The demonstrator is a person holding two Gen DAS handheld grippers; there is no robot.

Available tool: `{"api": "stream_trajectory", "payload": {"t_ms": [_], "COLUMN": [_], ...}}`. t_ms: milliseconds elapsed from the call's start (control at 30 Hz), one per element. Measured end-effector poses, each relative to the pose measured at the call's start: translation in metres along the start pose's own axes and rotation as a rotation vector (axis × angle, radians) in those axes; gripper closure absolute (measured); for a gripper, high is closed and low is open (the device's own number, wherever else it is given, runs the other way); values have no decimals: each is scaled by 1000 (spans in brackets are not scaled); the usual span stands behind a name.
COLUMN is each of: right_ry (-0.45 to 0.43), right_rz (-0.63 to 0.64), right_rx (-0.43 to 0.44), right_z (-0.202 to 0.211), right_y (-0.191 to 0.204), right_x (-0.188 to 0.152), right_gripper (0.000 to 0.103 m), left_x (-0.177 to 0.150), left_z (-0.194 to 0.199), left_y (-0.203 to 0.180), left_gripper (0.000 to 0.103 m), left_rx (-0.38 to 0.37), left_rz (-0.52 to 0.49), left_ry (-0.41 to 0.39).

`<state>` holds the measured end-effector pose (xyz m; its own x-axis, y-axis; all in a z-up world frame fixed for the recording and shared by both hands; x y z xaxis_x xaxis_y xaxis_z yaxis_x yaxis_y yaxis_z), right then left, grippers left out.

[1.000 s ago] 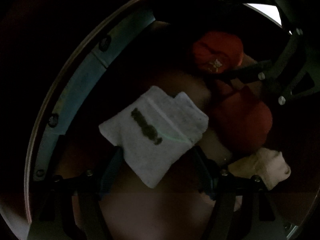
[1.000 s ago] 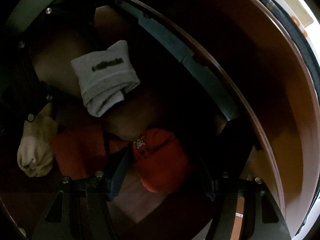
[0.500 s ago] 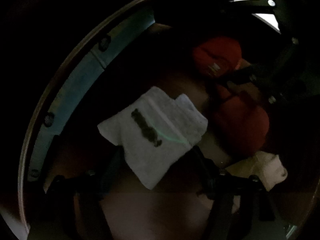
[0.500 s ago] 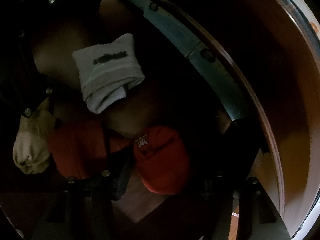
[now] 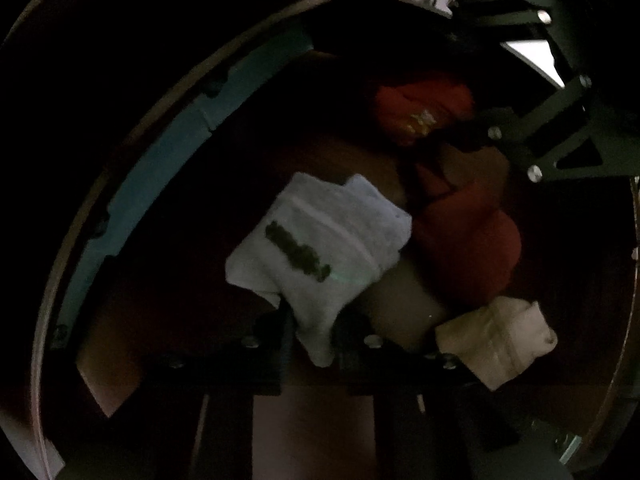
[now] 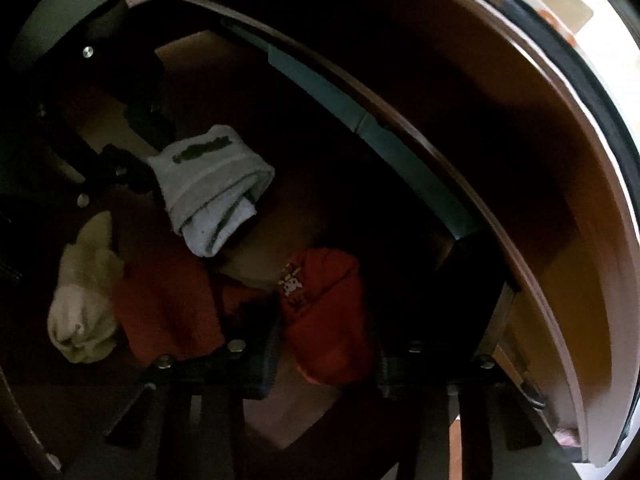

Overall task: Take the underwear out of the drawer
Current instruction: 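Grasp the white sock with the left gripper while the right gripper grasps the red sock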

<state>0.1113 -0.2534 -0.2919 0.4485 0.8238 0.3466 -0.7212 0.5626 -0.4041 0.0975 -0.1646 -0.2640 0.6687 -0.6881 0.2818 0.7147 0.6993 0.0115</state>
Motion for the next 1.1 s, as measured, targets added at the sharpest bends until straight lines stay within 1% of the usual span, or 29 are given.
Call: {"api": "stream_trajectory", "payload": {"t_ms": [33, 67, 100, 133, 233, 367, 400, 533, 600, 633, 700, 800, 867, 900, 1000, 1100], "right_ry": [-3, -6, -11, -14, -33, -58, -60, -76, -90, -98, -121, -155, -163, -167, -180, -213], "right_rz": [-5, -10, -21, -31, -68, -83, -88, -100, -111, -117, -136, -177, -186, -188, -196, -221], "right_rx": [3, 6, 19, 29, 67, 66, 69, 78, 97, 104, 120, 169, 178, 181, 175, 200], "right_z": [1, 1, -1, -3, 4, 13, 10, 24, 34, 39, 47, 61, 64, 65, 64, 63], "right_y": [1, 1, -16, -18, -19, -20, -24, -21, -20, -16, -14, -12, -4, -2, -5, -5], "right_x": [0, 0, 2, 1, 5, 11, 13, 13, 12, 11, 12, 10, 8, 7, 8, 9], "right_gripper": [64, 65, 65, 65, 65, 65, 65, 65, 65, 65, 65, 65, 65, 65, 65, 65], "left_x": [2, -5, -7, -8, -16, -28, -29, -34, -34, -35, -20, -26, -31, -28, -35, -31], "left_z": [3, 5, 8, 10, 16, 18, 20, 26, 29, 32, 34, 31, 29, 35, 38, 49], "left_y": [3, 13, 14, 12, 15, 19, 21, 29, 33, 37, 56, 52, 54, 54, 53, 53], "left_gripper": [90, 90, 90, 90, 90, 90, 90, 90, 90, 90, 90, 90, 90, 90, 90, 90], "left_rx": [6, 11, 13, 10, 6, -6, -4, -9, -11, -4, 10, 28, 37, 42, 60, 64], "left_rz": [13, 20, 28, 34, 59, 93, 101, 145, 166, 185, 204, 223, 233, 236, 250, 263], "left_ry": [-6, -10, -12, -15, -12, -11, -15, -33, -44, -60, -87, -123, -147, -157, -194, -227]}}
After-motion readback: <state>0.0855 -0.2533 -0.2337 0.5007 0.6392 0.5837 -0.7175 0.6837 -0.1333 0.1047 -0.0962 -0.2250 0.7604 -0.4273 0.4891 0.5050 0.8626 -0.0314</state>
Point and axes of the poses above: each gripper's, at about its wrist camera, not at the fingertips, and z roughly against the way its jaws point, y to its left, x to its top, the point moved 9 cm from there along -z, roughly the way its jaws point, and after that the axes turned 5 degrees about -x, right-handed, at the moved point
